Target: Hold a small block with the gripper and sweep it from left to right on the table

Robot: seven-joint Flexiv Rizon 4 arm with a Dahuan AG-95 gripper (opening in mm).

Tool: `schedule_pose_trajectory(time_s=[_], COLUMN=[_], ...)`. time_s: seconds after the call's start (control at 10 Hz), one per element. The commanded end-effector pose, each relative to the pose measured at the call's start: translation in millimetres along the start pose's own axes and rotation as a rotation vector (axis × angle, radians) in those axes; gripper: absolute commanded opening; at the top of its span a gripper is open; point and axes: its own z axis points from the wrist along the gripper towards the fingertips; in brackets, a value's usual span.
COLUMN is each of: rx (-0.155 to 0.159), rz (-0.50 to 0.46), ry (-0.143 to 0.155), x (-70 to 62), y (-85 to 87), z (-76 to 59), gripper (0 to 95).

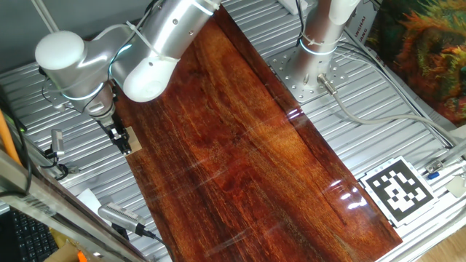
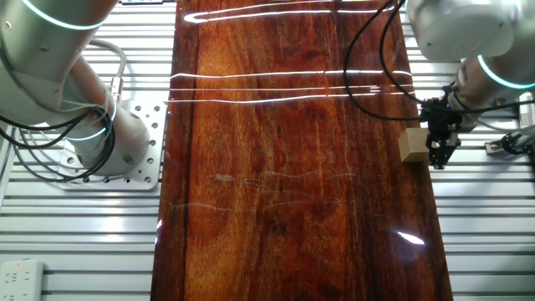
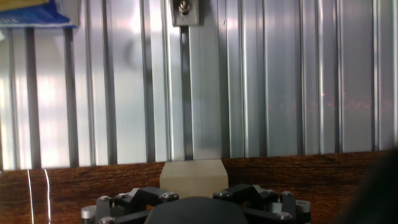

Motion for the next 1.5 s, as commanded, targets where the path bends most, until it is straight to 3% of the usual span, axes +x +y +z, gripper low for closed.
schedule_pose_trajectory(time_s=[0.1,1.4,1.5], rx=[0.0,0.001,0.0], rz=[-0.002,0.001,0.0], ry=[-0.005,-0.005,-0.005], x=[0.3,0.3,0.3], y=[0.3,0.1,0.1], z=[1.7,4.8,4.8], gripper=[76.0,76.0,57.0])
